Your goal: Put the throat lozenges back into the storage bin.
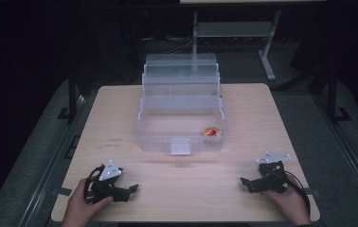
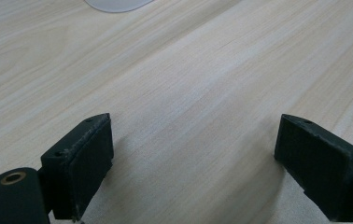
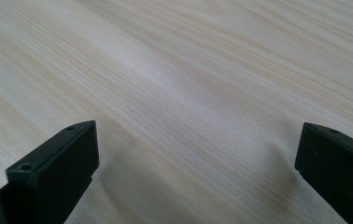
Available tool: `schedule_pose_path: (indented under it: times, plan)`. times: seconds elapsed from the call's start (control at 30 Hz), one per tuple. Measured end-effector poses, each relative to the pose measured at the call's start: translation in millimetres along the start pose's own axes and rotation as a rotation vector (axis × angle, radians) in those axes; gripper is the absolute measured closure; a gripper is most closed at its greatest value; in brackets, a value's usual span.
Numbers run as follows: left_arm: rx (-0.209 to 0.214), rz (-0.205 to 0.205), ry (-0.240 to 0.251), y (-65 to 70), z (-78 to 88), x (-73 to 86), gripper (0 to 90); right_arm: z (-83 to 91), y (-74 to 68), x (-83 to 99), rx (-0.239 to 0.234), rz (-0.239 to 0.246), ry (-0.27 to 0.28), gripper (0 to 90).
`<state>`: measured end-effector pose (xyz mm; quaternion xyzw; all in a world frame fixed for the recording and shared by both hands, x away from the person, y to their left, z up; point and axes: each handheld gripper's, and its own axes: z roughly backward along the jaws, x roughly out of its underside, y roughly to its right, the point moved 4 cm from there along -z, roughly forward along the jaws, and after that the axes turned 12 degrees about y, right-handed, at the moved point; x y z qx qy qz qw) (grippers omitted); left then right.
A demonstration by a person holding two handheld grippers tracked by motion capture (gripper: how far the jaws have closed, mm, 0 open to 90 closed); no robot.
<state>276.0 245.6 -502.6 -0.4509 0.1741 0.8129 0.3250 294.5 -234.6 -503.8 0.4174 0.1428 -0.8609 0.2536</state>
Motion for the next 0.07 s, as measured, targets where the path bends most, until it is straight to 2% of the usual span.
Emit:
schedule_pose_path:
  times: [0.07]
  plan:
    - [0.0,0.0,0.0,0.0,0.0,0.0,10.8,-0.8,0.7,0.7,0.006,0.002,-0.001,0.0]
